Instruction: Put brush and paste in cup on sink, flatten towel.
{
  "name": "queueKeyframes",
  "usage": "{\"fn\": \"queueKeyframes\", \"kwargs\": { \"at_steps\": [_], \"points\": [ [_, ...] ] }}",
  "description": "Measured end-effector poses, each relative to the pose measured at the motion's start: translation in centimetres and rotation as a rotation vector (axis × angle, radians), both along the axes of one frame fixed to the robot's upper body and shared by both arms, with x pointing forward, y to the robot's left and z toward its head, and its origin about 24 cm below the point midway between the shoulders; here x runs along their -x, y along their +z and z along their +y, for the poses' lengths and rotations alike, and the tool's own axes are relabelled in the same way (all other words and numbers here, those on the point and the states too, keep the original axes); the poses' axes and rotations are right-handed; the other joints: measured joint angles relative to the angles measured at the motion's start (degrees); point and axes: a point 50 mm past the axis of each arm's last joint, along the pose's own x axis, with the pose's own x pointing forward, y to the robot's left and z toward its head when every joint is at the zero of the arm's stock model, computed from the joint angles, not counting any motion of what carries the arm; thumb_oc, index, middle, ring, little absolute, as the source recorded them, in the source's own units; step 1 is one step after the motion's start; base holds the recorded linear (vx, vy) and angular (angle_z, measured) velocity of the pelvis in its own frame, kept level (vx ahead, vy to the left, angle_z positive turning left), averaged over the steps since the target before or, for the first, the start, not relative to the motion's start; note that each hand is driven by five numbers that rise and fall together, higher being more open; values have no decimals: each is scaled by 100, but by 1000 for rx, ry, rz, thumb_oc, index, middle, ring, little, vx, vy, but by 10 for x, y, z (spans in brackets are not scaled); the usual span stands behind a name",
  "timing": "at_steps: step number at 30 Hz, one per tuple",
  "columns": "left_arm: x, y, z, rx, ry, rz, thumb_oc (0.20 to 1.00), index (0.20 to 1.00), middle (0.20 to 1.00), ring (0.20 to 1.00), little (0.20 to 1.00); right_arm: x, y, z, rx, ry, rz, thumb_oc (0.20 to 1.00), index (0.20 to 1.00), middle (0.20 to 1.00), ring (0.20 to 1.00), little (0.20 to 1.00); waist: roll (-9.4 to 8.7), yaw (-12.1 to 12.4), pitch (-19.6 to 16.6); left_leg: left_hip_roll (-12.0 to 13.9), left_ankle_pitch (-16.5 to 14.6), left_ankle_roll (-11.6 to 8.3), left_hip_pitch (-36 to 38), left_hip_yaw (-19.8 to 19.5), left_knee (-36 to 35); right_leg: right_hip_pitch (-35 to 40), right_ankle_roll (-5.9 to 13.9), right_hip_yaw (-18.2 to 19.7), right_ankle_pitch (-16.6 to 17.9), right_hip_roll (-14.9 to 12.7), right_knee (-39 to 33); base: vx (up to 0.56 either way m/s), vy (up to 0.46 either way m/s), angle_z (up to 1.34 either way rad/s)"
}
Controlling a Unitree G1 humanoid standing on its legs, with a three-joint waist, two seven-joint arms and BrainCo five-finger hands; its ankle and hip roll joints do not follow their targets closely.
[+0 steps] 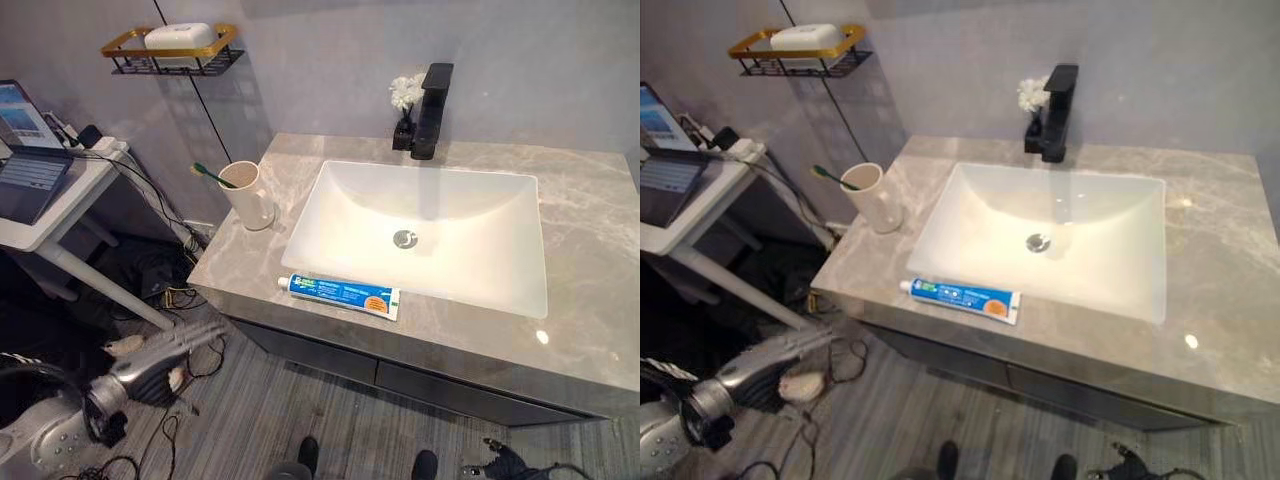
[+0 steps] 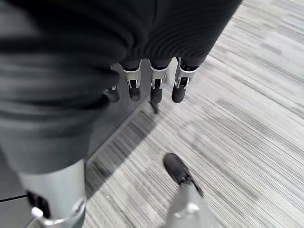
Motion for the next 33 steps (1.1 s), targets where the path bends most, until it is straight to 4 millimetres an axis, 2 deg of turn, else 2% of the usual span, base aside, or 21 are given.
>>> {"fn": "queueKeyframes", "kwargs": {
  "at_steps": [3,4,6,7,8,13,15,16,17,21,28,33],
  "points": [
    [-12,17,3,182,129,-208,1000,1000,1000,1000,1000,5,-7,14,-37,-22,18,1000,1000,1000,1000,1000,-118,-216,-1,-7,-17,24,14,13,0,-6,33,12,-24,-13,0,37,50,-4],
    [-20,24,2,281,166,-286,1000,1000,1000,1000,1000,-2,-9,22,-52,7,15,1000,1000,1000,1000,1000,-147,-245,-12,-20,-18,26,12,83,0,-63,26,86,-5,-10,0,0,46,-30],
    [-28,29,4,343,196,-332,1000,1000,1000,1000,1000,-19,-5,29,-70,60,-32,1000,1000,1000,1000,1000,-174,-300,-26,-4,-23,36,-18,268,0,-210,15,286,58,-8,0,0,51,-50],
    [-31,28,11,356,235,-331,1000,1000,1000,1000,1000,-37,2,35,-89,106,-106,1000,1000,1000,1000,1000,-172,-451,-25,-14,-29,44,-20,376,0,-299,10,396,106,-10,0,-6,57,-46],
    [-31,26,12,363,248,-323,1000,1000,1000,1000,1000,-43,5,37,-100,118,-132,1000,1000,1000,1000,1000,-173,-525,-24,-15,-36,52,-18,467,-2,-334,-1,493,122,-6,0,5,55,-32],
    [-34,14,1,417,232,-270,1000,1000,1000,1000,1000,-42,9,31,-92,133,-136,1000,1000,1000,1000,1000,-222,-716,1,-23,-60,86,-32,682,-8,-510,-23,708,207,49,1,-1,26,-28],
    [-40,2,-6,473,243,-242,1000,1000,1000,1000,1000,-39,10,31,-94,158,-137,1000,1000,1000,1000,1000,-259,-702,26,-22,-71,94,-31,806,-7,-595,-27,837,228,65,1,-25,22,-25],
    [-40,-1,-8,477,239,-223,1000,1000,1000,1000,1000,-44,13,34,-97,181,-155,1000,1000,1000,1000,1000,-304,-706,73,-19,-72,96,-43,856,-7,-641,-26,876,243,75,1,-75,20,-40],
    [-41,-2,-10,474,228,-209,1000,1000,1000,1000,1000,-50,16,37,-107,203,-175,1000,1000,1000,1000,1000,-397,-778,155,-9,-66,93,-73,936,-2,-724,-71,966,300,89,2,-72,12,-31],
    [-48,5,-14,452,187,-220,1000,1000,1000,1000,1000,-58,23,41,-110,265,-217,1000,1000,1000,1000,1000,-579,-866,363,-12,-70,96,-224,998,118,-875,-94,1056,374,109,4,-43,9,-12],
    [-52,1,-10,440,208,-205,1000,1000,1000,1000,1000,-73,34,42,-105,302,-281,1000,1000,1000,1000,1000,-608,-888,680,-6,-82,100,-214,1114,178,-902,-107,1164,426,115,3,-9,4,-7],
    [-52,0,-13,442,199,-200,1000,1000,1000,1000,1000,-77,36,43,-104,306,-292,1000,1000,1000,1000,1000,-671,-907,735,4,-85,98,-215,1122,189,-904,-101,1178,423,125,3,0,0,0]
  ]
}}
